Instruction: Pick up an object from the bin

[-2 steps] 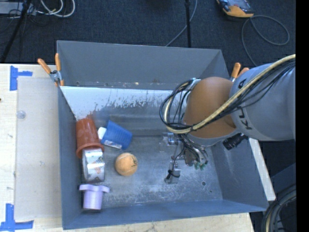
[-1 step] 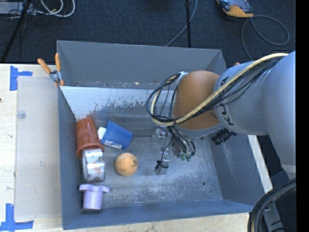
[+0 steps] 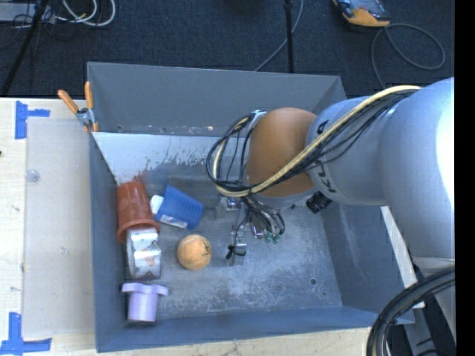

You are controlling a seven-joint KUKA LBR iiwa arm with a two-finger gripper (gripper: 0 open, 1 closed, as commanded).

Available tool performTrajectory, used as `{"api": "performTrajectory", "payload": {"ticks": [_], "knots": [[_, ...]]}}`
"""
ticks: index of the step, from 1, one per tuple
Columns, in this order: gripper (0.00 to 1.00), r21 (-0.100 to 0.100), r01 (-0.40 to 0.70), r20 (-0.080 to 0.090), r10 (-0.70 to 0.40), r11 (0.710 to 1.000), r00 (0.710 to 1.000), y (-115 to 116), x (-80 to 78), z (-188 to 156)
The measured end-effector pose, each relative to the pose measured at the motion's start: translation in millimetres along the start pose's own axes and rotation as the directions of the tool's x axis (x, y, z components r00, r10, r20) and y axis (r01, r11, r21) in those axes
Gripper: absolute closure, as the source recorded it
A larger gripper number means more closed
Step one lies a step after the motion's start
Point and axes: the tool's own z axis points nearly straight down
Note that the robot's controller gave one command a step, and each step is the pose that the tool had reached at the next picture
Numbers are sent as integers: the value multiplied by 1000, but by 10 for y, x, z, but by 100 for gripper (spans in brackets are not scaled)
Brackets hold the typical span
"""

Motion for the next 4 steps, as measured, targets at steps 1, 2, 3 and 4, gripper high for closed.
{"api": "performTrajectory", "payload": {"ticks": [1, 2, 3, 4], "knots": [[0, 0, -18, -2, 18, 1000, 1000, 417, 211, 61], [100, 0, 35, -2, -35, 999, 999, 605, 280, 160], [100, 1, 45, -3, -45, 999, 999, 550, 268, 179], [100, 1, 31, -5, -31, 1000, 999, 571, 342, 138]]}}
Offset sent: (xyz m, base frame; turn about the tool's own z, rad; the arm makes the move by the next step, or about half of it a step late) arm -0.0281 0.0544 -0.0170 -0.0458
